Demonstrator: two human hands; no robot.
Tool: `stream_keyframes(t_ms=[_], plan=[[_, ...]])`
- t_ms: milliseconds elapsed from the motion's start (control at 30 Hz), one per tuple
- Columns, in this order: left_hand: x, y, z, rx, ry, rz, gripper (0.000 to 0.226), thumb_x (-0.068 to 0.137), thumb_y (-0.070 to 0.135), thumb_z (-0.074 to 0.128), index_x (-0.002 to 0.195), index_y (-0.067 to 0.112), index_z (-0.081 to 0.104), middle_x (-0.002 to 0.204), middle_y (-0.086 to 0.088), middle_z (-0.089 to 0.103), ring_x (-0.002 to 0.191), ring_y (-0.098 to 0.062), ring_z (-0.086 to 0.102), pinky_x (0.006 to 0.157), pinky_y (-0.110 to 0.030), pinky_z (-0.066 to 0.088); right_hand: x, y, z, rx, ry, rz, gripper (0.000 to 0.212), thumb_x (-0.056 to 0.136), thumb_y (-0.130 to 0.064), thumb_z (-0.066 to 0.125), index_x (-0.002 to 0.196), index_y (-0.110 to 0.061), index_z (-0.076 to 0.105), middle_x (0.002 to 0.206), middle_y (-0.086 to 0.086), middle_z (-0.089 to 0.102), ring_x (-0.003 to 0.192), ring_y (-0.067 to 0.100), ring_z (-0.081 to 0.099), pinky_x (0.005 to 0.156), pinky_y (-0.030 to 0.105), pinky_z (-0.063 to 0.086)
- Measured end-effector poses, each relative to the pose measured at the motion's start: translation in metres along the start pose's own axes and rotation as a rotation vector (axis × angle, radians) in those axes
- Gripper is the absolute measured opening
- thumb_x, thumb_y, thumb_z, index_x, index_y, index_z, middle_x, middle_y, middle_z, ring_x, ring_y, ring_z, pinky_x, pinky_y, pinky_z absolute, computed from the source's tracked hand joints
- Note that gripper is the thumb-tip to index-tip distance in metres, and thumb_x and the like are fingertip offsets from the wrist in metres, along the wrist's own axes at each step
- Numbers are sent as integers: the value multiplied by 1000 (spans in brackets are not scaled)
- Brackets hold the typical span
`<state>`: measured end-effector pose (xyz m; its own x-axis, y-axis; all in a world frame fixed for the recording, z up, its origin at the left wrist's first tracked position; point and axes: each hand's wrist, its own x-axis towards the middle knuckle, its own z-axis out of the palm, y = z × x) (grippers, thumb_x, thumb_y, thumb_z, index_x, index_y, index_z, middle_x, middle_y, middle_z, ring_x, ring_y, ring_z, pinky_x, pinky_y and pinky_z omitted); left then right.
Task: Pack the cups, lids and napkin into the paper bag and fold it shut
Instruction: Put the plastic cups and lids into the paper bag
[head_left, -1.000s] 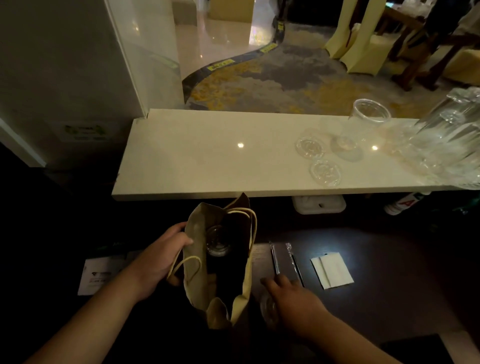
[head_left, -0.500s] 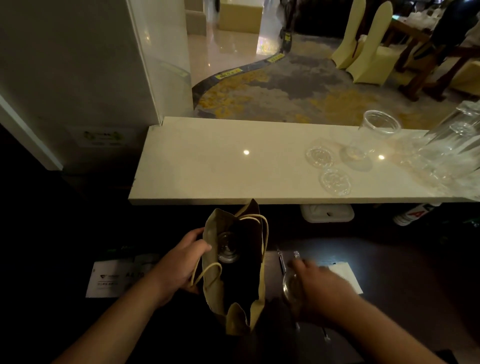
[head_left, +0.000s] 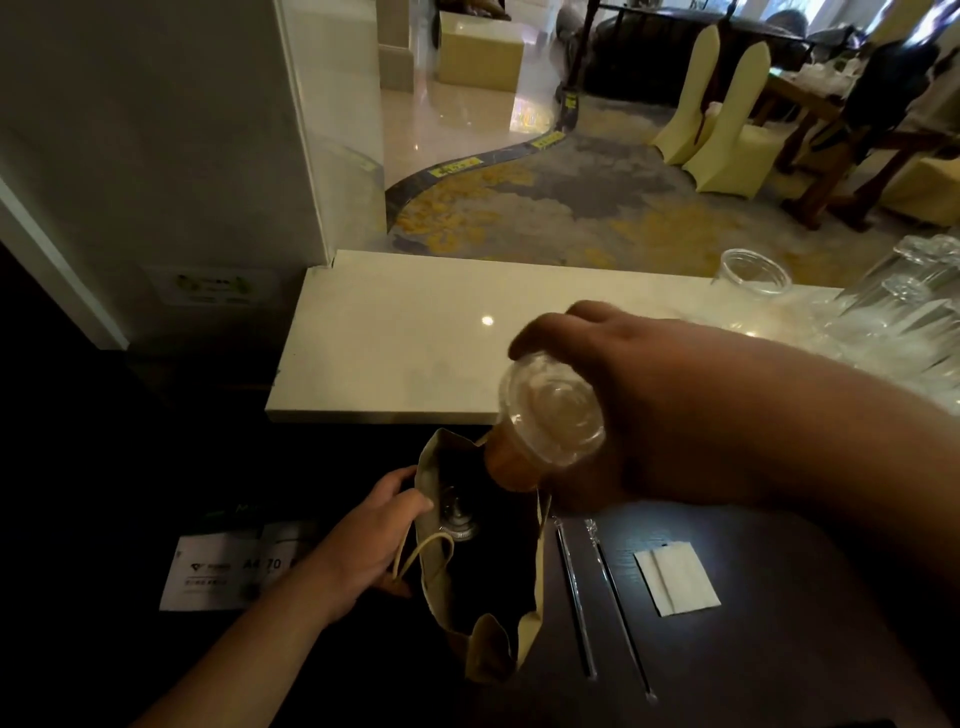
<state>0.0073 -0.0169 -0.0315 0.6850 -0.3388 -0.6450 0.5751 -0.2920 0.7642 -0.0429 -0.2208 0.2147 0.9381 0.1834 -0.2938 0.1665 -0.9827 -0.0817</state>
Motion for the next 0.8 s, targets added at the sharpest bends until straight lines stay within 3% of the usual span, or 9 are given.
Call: stream_keyframes(t_ms=[133, 233, 300, 467, 567, 667, 800], plan=[[3, -2, -2, -31, -14, 5, 36, 98, 36, 55, 134, 41, 55, 104, -5, 81, 96, -29, 78, 83, -58, 63, 17, -21, 12, -4, -73, -80, 98, 61, -66, 80, 143, -45, 30, 133, -15, 46, 107, 14, 57, 75, 27, 52], [1, -3, -6, -50, -28, 23, 43, 94, 46, 58, 136, 43, 54, 108, -1, 79, 93, -20, 78, 83, -56, 65, 29, -30, 38, -3, -184, -114, 95, 66, -60, 82, 145, -39, 33, 130, -10, 48, 109, 18, 58, 72, 25, 50], [1, -5, -9, -44, -47, 32, 39, 95, 41, 57, 134, 45, 56, 105, 3, 80, 90, -16, 79, 81, -54, 66, 36, -30, 58, -32, -241, -117, 95, 69, -58, 82, 147, -35, 33, 131, -7, 48, 111, 21, 59, 67, 23, 46], [3, -7, -11, -16, -37, 25, 37, 95, 37, 56, 131, 44, 59, 107, -3, 78, 98, -26, 76, 73, -47, 66, 48, -26, 101, -80, -268, -89, 93, 72, -55, 81, 148, -32, 33, 134, -3, 47, 112, 23, 58, 73, 30, 50], [4, -7, -9, -44, -26, 9, 37, 93, 35, 57, 129, 46, 60, 108, -5, 79, 100, -29, 76, 77, -55, 65, 55, -25, 119, -118, -263, -92, 92, 71, -53, 82, 147, -31, 36, 132, -1, 49, 112, 24, 58, 80, 37, 53], [6, -6, -7, -34, 3, -5, 35, 99, 31, 54, 130, 47, 59, 112, -6, 76, 100, -29, 75, 78, -57, 65, 61, -26, 133, -235, -241, -146, 77, 76, -57, 76, 140, -26, 47, 127, 1, 56, 117, 24, 55, 96, 44, 41], [5, -3, -4, -20, 19, -10, 35, 98, 30, 55, 128, 47, 60, 109, -5, 76, 97, -30, 76, 73, -53, 66, 62, -28, 150, -364, -154, -163, 62, 81, -61, 67, 129, -24, 57, 120, 1, 61, 118, 25, 50, 98, 45, 29]])
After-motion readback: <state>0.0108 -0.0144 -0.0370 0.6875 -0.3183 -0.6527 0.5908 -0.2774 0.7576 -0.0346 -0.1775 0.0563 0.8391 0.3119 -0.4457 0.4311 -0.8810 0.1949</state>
